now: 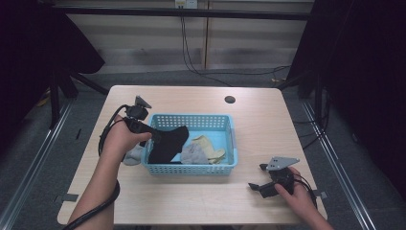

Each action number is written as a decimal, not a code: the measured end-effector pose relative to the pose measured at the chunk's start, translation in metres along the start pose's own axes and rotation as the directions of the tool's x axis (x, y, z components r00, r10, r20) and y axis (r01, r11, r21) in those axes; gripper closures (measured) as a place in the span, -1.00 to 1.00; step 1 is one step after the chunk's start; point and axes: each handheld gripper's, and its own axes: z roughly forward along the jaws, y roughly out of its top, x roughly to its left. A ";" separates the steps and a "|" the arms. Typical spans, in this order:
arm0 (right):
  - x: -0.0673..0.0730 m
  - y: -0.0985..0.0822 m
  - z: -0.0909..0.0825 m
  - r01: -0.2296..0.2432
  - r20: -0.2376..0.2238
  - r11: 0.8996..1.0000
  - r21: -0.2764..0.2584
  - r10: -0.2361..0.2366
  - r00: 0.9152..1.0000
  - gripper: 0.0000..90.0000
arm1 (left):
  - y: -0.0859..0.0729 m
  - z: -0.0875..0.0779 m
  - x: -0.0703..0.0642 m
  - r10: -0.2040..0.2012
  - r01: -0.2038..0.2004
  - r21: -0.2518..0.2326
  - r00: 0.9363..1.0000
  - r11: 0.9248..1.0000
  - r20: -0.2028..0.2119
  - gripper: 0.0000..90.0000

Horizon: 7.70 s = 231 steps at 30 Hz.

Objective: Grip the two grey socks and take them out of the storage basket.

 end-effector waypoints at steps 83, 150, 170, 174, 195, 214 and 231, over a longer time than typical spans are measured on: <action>0.000 0.000 0.000 0.001 -0.002 1.000 0.003 -0.001 1.000 -0.74 | 0.008 0.101 -0.081 0.041 -0.060 0.131 0.990 0.990 0.138 0.73; 0.000 0.000 0.000 0.000 -0.002 1.000 0.000 0.000 1.000 -0.74 | 0.038 -0.027 -0.022 -0.012 0.012 0.084 1.000 0.996 0.009 0.81; 0.000 0.000 0.000 0.000 -0.002 1.000 0.000 0.000 1.000 -0.74 | 0.011 -0.057 0.032 -0.123 0.125 0.044 0.991 0.991 -0.051 0.79; 0.000 0.000 0.000 0.000 -0.001 1.000 0.000 0.000 1.000 -0.74 | 0.003 -0.057 0.043 -0.128 0.131 0.038 0.989 0.991 -0.071 0.77; 0.000 0.000 0.000 -0.001 -0.001 1.000 0.000 0.001 1.000 -0.74 | -0.016 -0.004 0.068 -0.119 0.124 0.047 0.989 0.991 -0.093 0.77; 0.000 0.000 0.000 0.000 -0.001 1.000 0.000 0.000 1.000 -0.74 | -0.018 0.006 0.065 -0.076 0.078 0.008 0.990 0.997 -0.118 0.39; 0.000 0.000 0.000 -0.001 -0.001 1.000 0.000 0.001 1.000 -0.74 | -0.031 -0.012 0.063 -0.092 0.091 -0.019 0.987 0.996 -0.130 0.00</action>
